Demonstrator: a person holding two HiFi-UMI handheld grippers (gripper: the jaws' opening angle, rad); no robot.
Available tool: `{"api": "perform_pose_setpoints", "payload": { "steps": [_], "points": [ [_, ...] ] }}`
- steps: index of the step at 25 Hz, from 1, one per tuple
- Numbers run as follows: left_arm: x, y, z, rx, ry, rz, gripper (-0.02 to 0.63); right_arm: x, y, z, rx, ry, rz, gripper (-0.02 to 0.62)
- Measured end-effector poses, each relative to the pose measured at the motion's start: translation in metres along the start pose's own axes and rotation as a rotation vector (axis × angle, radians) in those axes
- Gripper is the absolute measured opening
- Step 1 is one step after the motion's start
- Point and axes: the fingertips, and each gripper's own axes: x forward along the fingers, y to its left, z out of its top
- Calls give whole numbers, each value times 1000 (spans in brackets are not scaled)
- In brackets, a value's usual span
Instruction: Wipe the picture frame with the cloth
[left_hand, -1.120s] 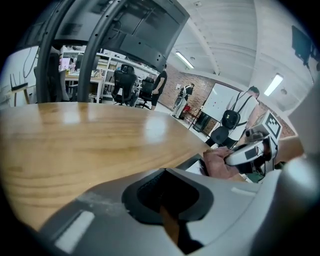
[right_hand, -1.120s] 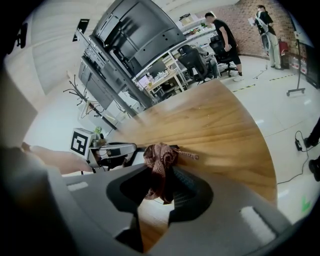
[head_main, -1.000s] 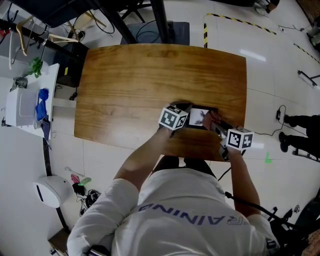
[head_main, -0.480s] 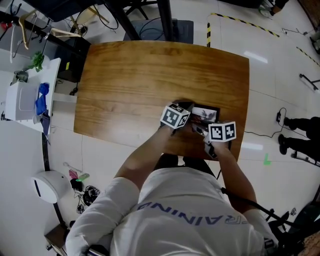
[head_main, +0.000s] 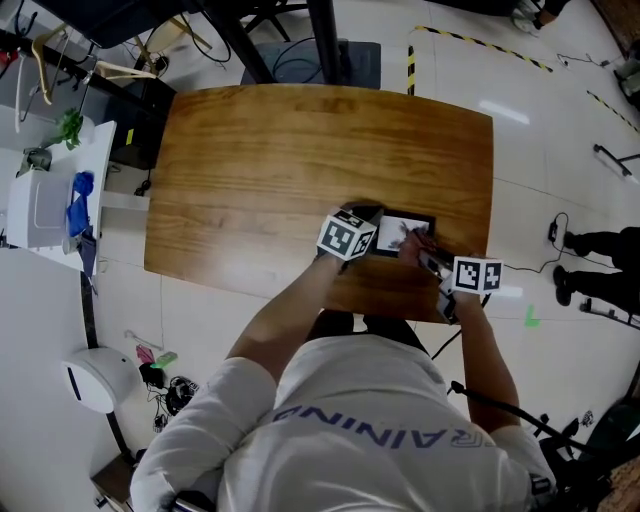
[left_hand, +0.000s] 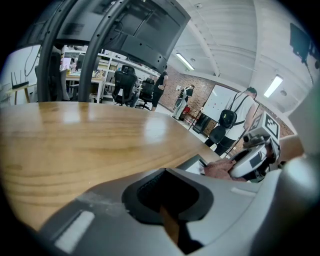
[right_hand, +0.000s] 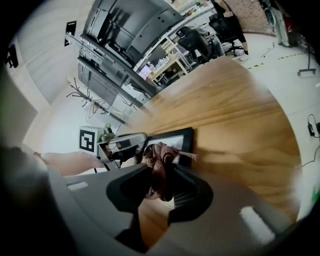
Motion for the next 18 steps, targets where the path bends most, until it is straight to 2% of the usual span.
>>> {"api": "perform_pose_setpoints", "payload": {
  "steps": [3, 8, 12, 15, 18],
  "points": [
    [0, 11, -2, 16, -6, 4, 6, -7, -21, 6, 14, -48, -25, 109],
    [-5, 9, -6, 25, 5, 24, 6, -21, -31, 3, 17, -38, -50, 109],
    [0, 8, -3, -8, 10, 5, 6, -26, -31, 7, 22, -68, -55, 109],
    [-2, 11, -2, -6, -4, 6, 6, -33, -21, 21, -8, -144, -26, 109],
    [-17, 16, 14, -24, -84, 23, 6, -47, -9, 50, -59, -248, -14, 109]
  ]
}}
